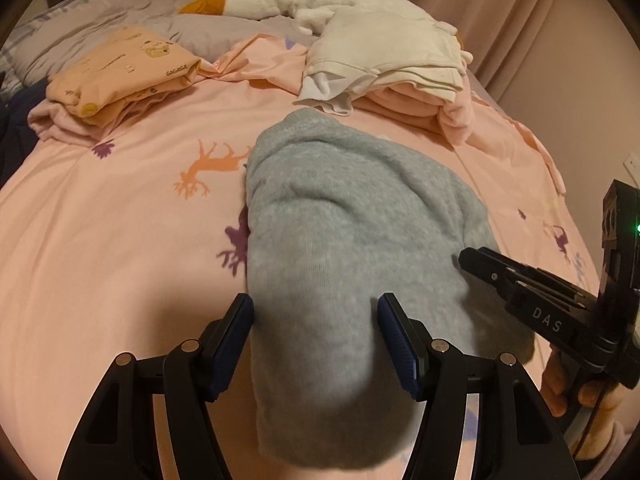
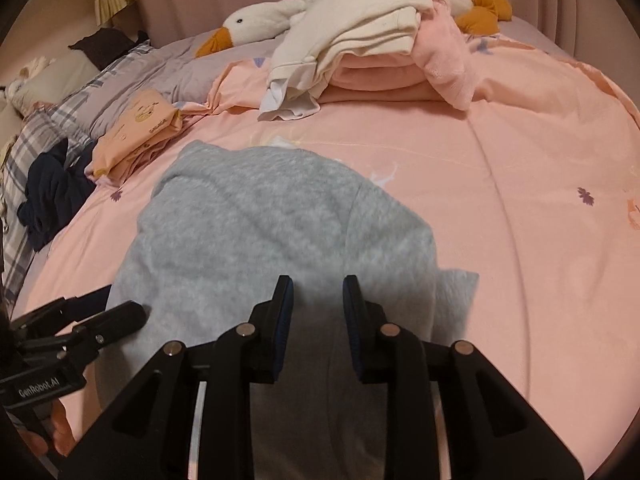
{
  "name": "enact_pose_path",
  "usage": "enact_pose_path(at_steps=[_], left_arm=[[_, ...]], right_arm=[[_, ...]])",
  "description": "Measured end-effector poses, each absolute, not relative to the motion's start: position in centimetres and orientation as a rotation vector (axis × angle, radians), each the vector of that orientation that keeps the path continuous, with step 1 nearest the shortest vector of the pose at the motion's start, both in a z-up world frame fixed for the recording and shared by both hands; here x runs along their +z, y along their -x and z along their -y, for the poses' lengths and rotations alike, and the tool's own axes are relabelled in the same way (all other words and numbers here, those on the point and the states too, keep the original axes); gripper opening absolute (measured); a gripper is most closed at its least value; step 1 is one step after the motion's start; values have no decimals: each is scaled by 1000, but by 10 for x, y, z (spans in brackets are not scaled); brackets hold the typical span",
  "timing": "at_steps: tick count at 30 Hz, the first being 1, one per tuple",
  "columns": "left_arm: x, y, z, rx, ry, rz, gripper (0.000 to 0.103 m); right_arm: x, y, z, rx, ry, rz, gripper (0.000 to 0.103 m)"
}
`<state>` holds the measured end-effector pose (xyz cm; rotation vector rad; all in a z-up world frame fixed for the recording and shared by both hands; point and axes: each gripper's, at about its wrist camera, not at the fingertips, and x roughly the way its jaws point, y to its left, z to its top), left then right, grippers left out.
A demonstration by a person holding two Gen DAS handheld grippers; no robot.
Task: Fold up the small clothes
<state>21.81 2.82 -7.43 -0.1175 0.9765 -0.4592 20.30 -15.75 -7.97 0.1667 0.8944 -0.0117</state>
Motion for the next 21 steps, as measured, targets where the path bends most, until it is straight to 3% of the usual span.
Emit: enact_pose_path(at_steps=[21], left_arm=[[-84,-186,-29,-457,80,-991,63]], right_arm=[[-79,-165,153,-49,-100,-905,24]])
